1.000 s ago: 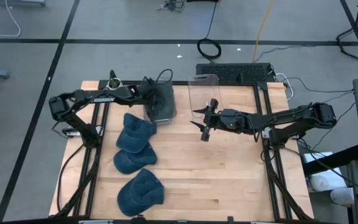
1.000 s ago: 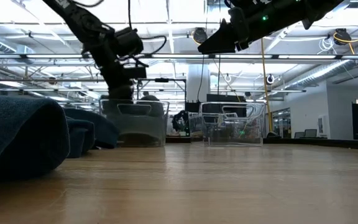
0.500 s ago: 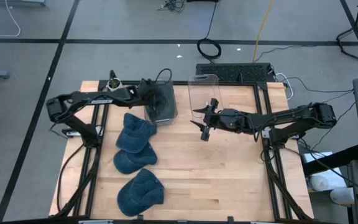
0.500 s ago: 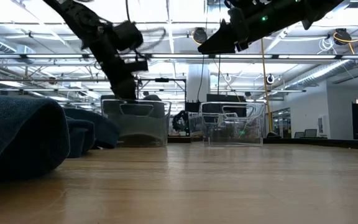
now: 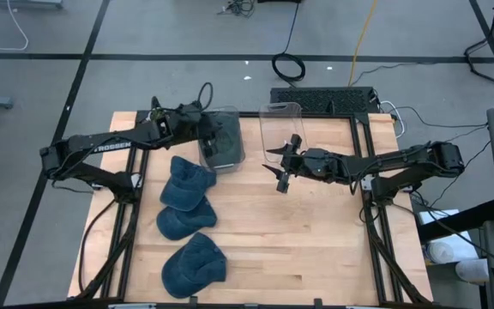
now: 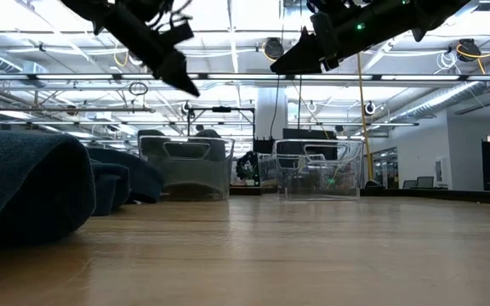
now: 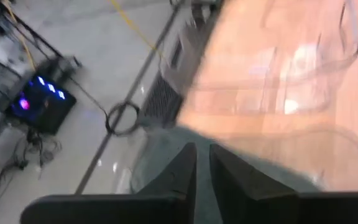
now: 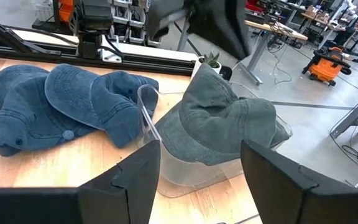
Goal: Pick & Place hat
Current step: Put the top blue cap into the right transparent bin
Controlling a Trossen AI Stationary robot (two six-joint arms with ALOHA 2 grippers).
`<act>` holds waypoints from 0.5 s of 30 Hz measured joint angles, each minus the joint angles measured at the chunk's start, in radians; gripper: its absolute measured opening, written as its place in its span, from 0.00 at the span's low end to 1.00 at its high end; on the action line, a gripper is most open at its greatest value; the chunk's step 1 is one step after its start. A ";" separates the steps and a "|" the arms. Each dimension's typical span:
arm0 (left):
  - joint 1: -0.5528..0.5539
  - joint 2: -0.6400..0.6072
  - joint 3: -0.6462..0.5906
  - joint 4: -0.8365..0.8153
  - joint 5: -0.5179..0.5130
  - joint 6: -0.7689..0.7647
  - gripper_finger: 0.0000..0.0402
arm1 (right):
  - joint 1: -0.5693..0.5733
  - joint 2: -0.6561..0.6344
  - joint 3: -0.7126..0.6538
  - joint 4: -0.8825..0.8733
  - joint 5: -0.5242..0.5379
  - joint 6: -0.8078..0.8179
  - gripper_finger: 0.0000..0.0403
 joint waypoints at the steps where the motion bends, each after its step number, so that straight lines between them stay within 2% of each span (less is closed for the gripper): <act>1: -0.001 -0.010 0.001 0.010 0.000 0.000 0.12 | 0.000 0.000 0.000 0.000 0.000 0.000 0.52; 15: -0.006 -0.117 0.001 0.043 -0.003 -0.027 0.08 | 0.000 0.000 0.000 -0.003 0.000 0.008 0.52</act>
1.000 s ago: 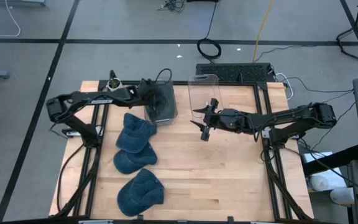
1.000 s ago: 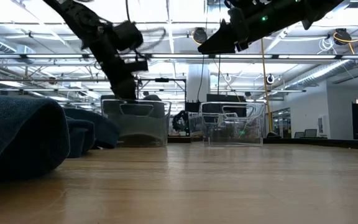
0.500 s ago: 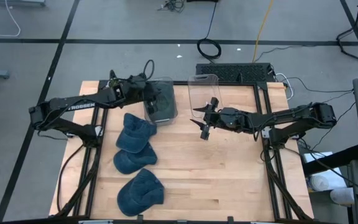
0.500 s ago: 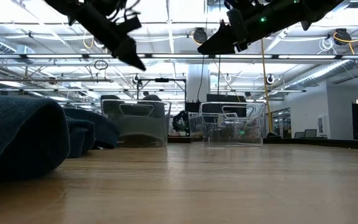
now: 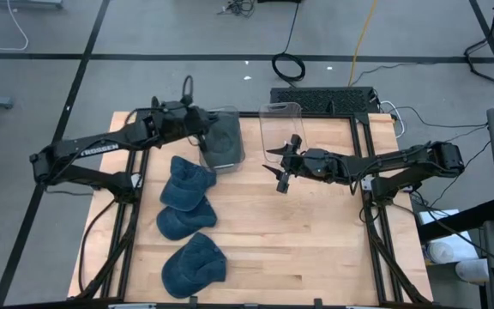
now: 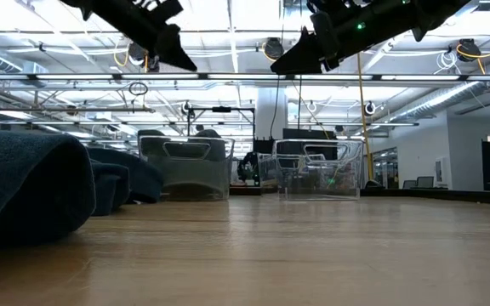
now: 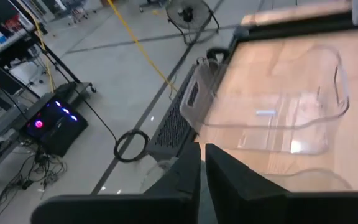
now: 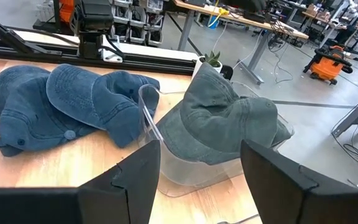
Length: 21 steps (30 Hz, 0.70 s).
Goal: Pick & Place hat
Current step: Put the top blue cap into the right transparent bin
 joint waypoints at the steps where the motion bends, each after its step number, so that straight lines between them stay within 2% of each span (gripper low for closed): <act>1: 0.000 -0.016 0.000 0.002 0.000 -0.009 0.09 | 0.000 0.000 0.000 0.000 0.000 0.004 0.52; 5: 0.000 -0.089 0.000 -0.001 0.000 -0.055 0.11 | 0.000 0.000 0.000 -0.003 -0.006 0.029 0.52; 10: 0.007 -0.186 0.000 -0.065 0.010 -0.082 0.11 | -0.007 0.000 0.000 -0.015 -0.080 0.068 0.52; 17: 0.045 -0.281 0.000 -0.149 0.162 -0.133 0.08 | -0.018 -0.012 0.000 -0.013 -0.104 0.075 0.52; 21: 0.057 -0.296 0.000 -0.164 0.205 -0.150 0.05 | -0.018 -0.026 0.000 -0.014 -0.106 0.084 0.52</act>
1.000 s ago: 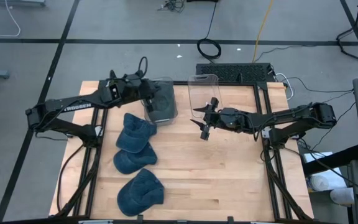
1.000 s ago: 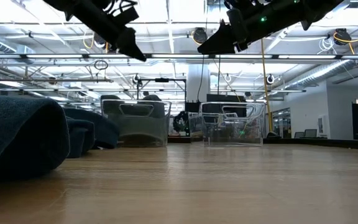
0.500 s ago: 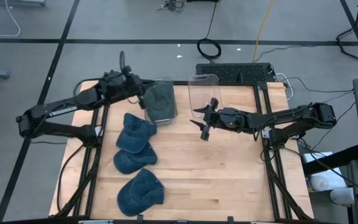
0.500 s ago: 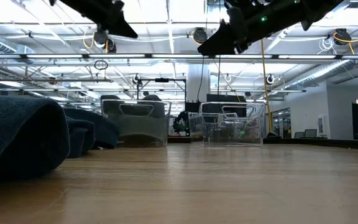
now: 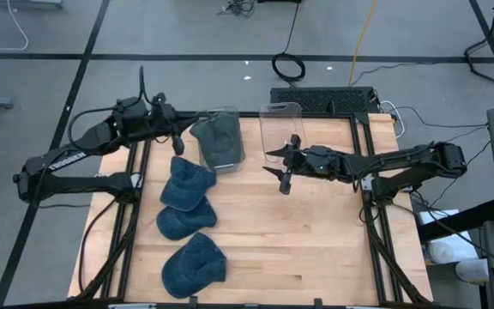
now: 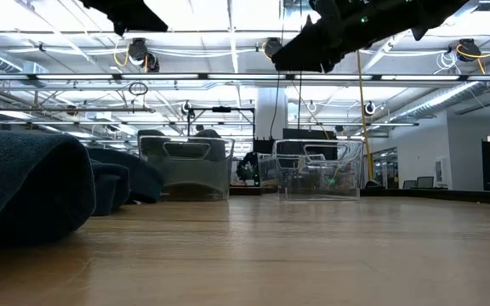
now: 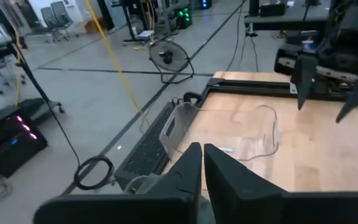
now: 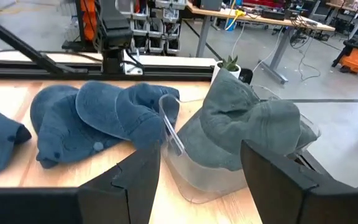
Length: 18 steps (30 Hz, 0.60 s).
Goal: Pick & Place hat
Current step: Put the top blue cap into the right transparent bin
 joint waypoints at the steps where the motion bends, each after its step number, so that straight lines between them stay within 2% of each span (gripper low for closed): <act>1: 0.001 0.000 0.000 -0.007 0.003 -0.001 0.05 | 0.000 -0.001 0.000 -0.001 0.000 0.005 0.52; 9: 0.004 0.000 0.000 -0.017 0.003 -0.010 0.01 | 0.000 -0.005 0.000 -0.021 0.000 0.009 0.52; 18: 0.005 0.000 0.000 -0.068 0.004 -0.010 0.12 | 0.000 -0.039 0.000 -0.038 0.000 0.004 0.52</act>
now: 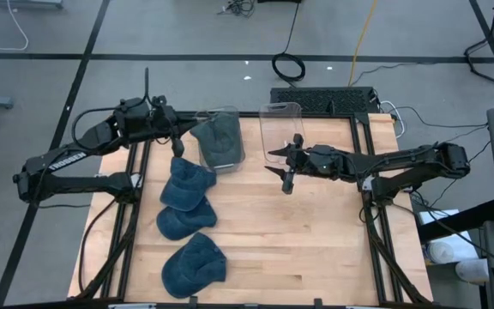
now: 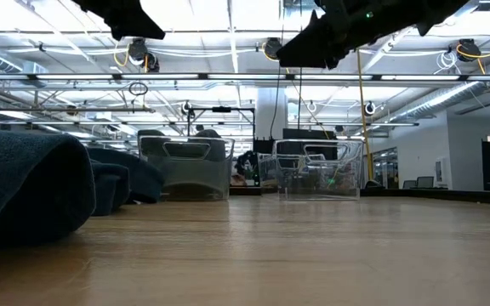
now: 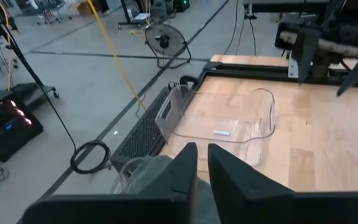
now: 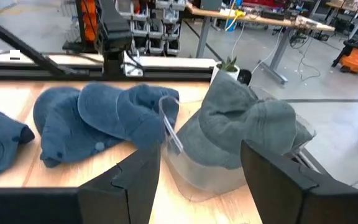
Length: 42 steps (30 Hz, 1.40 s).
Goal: Pick & Place hat
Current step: Put the top blue cap into the right transparent bin
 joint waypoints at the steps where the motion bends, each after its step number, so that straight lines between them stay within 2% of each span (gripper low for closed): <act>1: 0.000 0.000 0.000 -0.006 0.000 0.000 0.13 | 0.000 -0.004 0.000 0.003 0.000 -0.001 0.52; 7: 0.001 0.000 0.000 -0.028 0.012 -0.011 0.14 | -0.005 -0.018 0.000 -0.032 0.001 -0.004 0.52; 13: 0.076 -0.032 -0.017 -0.026 0.241 -0.061 0.14 | -0.020 -0.038 -0.001 -0.079 0.002 0.007 0.52; 16: 0.127 -0.083 -0.072 0.007 0.288 -0.094 0.14 | -0.020 -0.064 -0.001 -0.092 0.002 0.008 0.52; 24: 0.222 -0.258 -0.282 0.158 0.290 -0.218 0.14 | -0.018 -0.141 -0.007 -0.139 -0.001 0.018 0.52; 30: 0.229 -0.326 -0.360 0.205 0.349 -0.252 0.14 | -0.018 -0.293 -0.117 -0.097 -0.001 0.051 0.52; 36: 0.229 -0.343 -0.365 0.211 0.367 -0.253 0.14 | -0.018 -0.492 -0.271 -0.019 0.001 0.102 0.52; 42: 0.229 -0.342 -0.365 0.213 0.368 -0.253 0.14 | -0.018 -0.625 -0.376 0.005 0.002 0.153 0.52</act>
